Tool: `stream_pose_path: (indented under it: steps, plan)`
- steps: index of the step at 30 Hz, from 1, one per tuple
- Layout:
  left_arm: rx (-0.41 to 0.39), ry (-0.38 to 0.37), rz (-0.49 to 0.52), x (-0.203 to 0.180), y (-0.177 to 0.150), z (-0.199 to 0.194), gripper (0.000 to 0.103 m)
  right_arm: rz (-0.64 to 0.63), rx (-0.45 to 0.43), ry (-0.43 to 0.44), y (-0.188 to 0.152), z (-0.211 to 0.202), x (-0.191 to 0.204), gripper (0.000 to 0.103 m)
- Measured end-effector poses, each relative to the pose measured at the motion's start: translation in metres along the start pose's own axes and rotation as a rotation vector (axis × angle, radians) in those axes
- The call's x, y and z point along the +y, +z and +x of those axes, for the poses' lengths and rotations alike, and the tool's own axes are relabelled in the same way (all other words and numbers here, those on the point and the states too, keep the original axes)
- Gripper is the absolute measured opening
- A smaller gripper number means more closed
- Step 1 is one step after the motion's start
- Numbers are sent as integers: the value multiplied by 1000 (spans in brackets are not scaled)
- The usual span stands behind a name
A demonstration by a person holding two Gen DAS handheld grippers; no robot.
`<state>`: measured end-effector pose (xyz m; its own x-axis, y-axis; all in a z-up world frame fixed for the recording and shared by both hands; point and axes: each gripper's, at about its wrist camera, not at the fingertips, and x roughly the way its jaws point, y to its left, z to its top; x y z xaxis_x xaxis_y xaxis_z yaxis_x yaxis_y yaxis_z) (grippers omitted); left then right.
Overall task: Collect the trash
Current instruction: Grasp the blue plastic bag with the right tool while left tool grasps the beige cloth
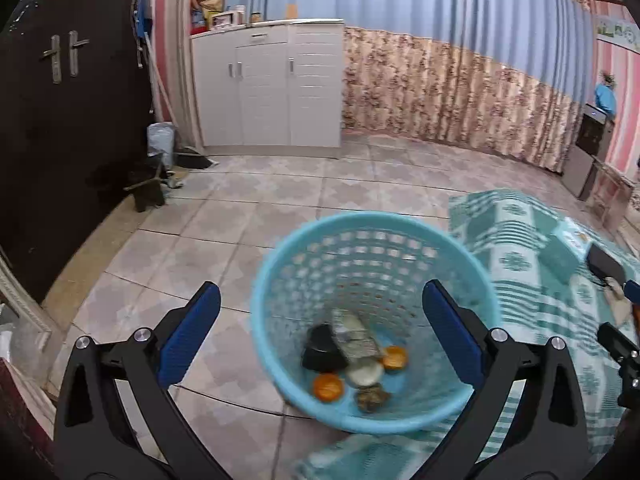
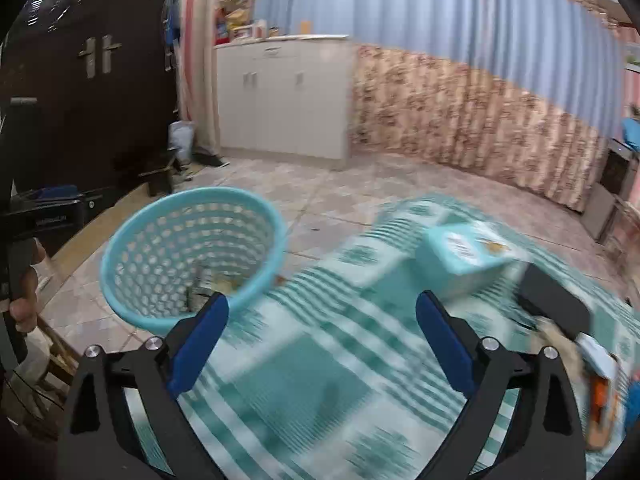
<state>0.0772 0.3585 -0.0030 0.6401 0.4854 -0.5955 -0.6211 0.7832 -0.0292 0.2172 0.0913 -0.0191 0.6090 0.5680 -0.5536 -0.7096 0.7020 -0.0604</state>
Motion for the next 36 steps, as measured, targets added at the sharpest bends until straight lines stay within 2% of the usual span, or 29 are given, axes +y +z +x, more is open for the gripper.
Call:
stream_pose_path:
  steps: [5,9,13,17,22,26,28,30,31,35,36]
  plan:
    - [-5,-81,17,-48,-7,-8,98,90,4,-118,-32,-47,-64,94]
    - [21,-179,38,-101,-18,-9,98,139,39,-266,-64,-74,-117,94]
    - [46,-256,66,-149,-32,-11,98,243,76,-394,-100,-99,-184,94]
    - [68,-303,117,-195,-46,-14,98,340,82,-501,-130,-123,-242,94]
    - [101,-342,188,-251,-63,-13,98,420,99,-609,-149,-130,-301,94]
    - [135,-383,193,-281,-71,-11,98,472,118,-631,-156,-118,-343,93]
    - [150,-400,210,-300,-75,-8,98,483,132,-626,-159,-109,-356,86]
    - [152,-403,239,-314,-78,-7,98,495,153,-607,-161,-98,-367,71]
    - [149,-404,254,-323,-80,-7,98,502,156,-590,-162,-94,-372,67]
    - [147,-397,304,-357,-82,-1,98,482,142,-534,-158,-84,-374,36]
    - [155,-393,314,-367,-83,3,98,476,134,-519,-158,-84,-373,32]
